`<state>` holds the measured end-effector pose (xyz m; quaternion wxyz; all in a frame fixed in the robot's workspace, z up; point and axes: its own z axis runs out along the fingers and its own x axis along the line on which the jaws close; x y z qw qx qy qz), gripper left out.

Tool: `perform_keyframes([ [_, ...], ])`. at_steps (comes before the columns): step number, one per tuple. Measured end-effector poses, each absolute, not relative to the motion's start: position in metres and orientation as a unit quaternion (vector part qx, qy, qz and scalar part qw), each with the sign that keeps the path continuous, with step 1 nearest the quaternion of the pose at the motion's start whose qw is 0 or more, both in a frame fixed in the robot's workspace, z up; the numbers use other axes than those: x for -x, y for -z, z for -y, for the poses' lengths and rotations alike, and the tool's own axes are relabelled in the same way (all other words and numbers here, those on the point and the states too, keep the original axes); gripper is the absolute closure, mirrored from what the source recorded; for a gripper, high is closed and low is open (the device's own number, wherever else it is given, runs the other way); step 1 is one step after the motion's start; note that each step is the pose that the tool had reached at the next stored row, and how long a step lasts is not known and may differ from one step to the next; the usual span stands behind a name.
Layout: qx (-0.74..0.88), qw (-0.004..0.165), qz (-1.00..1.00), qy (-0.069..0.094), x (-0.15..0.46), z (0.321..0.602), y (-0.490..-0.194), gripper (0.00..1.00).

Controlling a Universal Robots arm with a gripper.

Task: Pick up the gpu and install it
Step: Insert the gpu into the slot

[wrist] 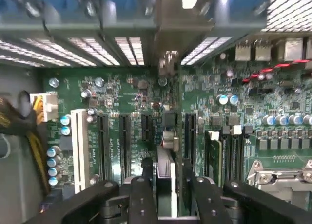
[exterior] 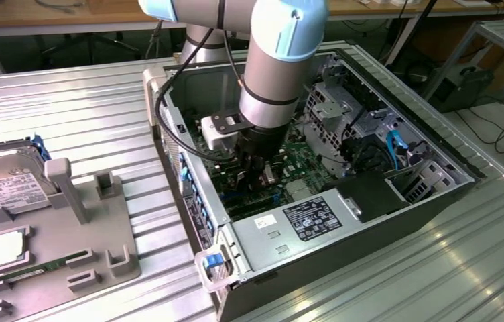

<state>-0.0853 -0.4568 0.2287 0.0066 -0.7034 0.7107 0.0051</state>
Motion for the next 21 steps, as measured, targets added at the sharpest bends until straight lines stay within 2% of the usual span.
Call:
perform_keyframes([
  [14, 0.703, 0.012, -0.711, 0.000, 0.085, 0.456, -0.292, 0.65],
  [17, 0.703, 0.013, -0.711, 0.002, 0.086, 0.456, -0.295, 0.65],
  [19, 0.703, 0.013, -0.711, 0.002, 0.086, 0.456, -0.295, 0.67],
  [21, 0.703, 0.013, -0.711, 0.002, 0.085, 0.456, -0.295, 0.80],
])
